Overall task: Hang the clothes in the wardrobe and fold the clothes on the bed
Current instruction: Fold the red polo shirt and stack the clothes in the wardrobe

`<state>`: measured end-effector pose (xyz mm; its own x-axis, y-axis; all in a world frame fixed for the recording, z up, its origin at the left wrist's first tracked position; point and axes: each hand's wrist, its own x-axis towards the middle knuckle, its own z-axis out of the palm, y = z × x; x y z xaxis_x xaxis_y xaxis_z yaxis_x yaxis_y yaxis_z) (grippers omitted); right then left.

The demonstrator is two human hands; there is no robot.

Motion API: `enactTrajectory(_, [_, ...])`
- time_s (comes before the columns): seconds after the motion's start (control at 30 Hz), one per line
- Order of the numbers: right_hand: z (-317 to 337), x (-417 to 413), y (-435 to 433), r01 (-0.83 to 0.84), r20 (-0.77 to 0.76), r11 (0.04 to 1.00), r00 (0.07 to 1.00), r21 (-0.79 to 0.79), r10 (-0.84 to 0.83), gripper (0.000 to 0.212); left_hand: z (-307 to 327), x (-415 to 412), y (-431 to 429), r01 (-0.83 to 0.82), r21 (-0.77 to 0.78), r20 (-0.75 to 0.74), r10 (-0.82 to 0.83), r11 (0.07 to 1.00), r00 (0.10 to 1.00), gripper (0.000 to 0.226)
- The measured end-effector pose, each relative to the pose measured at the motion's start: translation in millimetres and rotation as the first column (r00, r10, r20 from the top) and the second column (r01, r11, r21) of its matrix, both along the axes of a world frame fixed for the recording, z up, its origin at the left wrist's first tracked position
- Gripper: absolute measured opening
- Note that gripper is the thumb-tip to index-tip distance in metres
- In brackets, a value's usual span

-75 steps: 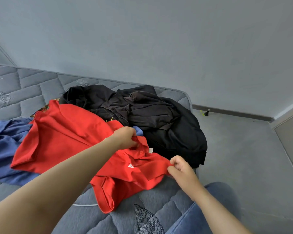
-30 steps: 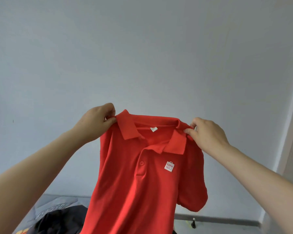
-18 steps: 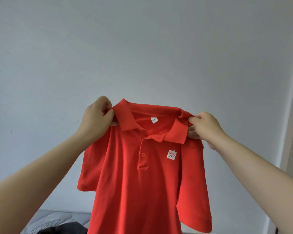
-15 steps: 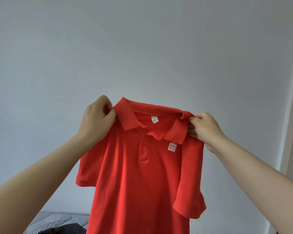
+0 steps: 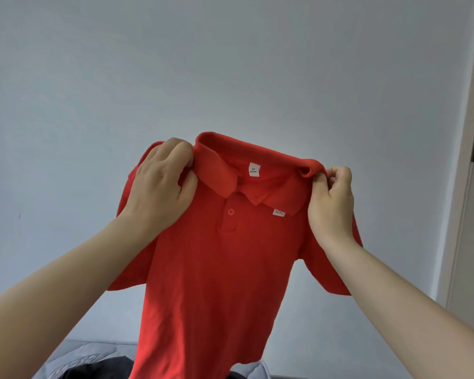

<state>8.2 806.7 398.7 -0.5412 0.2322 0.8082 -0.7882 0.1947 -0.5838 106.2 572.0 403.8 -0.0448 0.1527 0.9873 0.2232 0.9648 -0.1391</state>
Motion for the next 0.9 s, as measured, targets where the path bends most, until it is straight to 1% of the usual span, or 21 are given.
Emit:
enactTrajectory(0.1, [-2,20,2,-0.015,-0.015,0.996,1.0,-0.084,0.014,0.012,1,21,6,0.002,0.011,-0.04,-0.001,1.0,0.999,0.011])
enactTrajectory(0.2, [-6,44,2,-0.027,-0.064,0.99,0.998,-0.137,0.019,0.01,-1,46,10,0.002,0.017,-0.073,-0.001,1.0,0.997,0.012])
enactTrajectory(0.27, [-7,58,1,-0.038,-0.121,0.985,0.993,-0.17,0.018,0.009,-3,61,10,0.008,0.018,-0.112,-0.006,1.0,0.994,0.014])
enactTrajectory(0.4, [-14,77,-4,-0.026,-0.3,0.978,0.953,-0.205,-0.038,0.009,-11,79,5,0.012,0.017,-0.159,-0.01,1.0,0.987,0.013])
enactTrajectory(0.53, [-24,69,-15,-0.018,-0.358,0.971,0.931,-0.238,-0.071,0.011,-22,69,-2,0.006,0.014,-0.146,-0.004,1.0,0.989,0.012])
enactTrajectory(0.67, [-46,27,-31,0.006,-0.37,0.981,0.926,-0.194,-0.079,0.013,-42,29,-22,0.006,0.021,-0.098,-0.004,1.0,0.995,0.012])
enactTrajectory(0.73, [-68,-8,-45,0.03,-0.329,0.989,0.941,-0.142,-0.076,0.012,-64,-6,-39,-0.007,0.021,-0.034,0.007,1.0,0.999,0.011])
enactTrajectory(0.77, [-85,-29,-54,0.042,-0.292,0.995,0.954,-0.092,-0.067,0.01,-81,-27,-48,-0.031,0.025,0.032,0.031,0.999,0.999,0.01])
enactTrajectory(0.8, [-105,-52,-64,0.052,-0.229,0.999,0.972,-0.016,-0.054,0.005,-103,-49,-59,-0.067,0.033,0.133,0.063,0.997,0.989,0.007])
enactTrajectory(0.83, [-129,-75,-74,0.054,-0.123,0.993,0.992,0.105,-0.041,0.003,-128,-72,-68,-0.107,0.04,0.265,0.092,0.993,0.96,0.004])
enactTrajectory(0.87, [-155,-97,-84,0.04,0.033,0.964,0.998,0.262,-0.05,0.017,-156,-94,-75,-0.148,0.054,0.417,0.112,0.988,0.902,0.007])
enactTrajectory(0.9, [-187,-116,-92,0.0,0.208,0.905,0.973,0.425,-0.098,0.034,-187,-114,-81,-0.197,0.067,0.579,0.122,0.978,0.806,0.018])
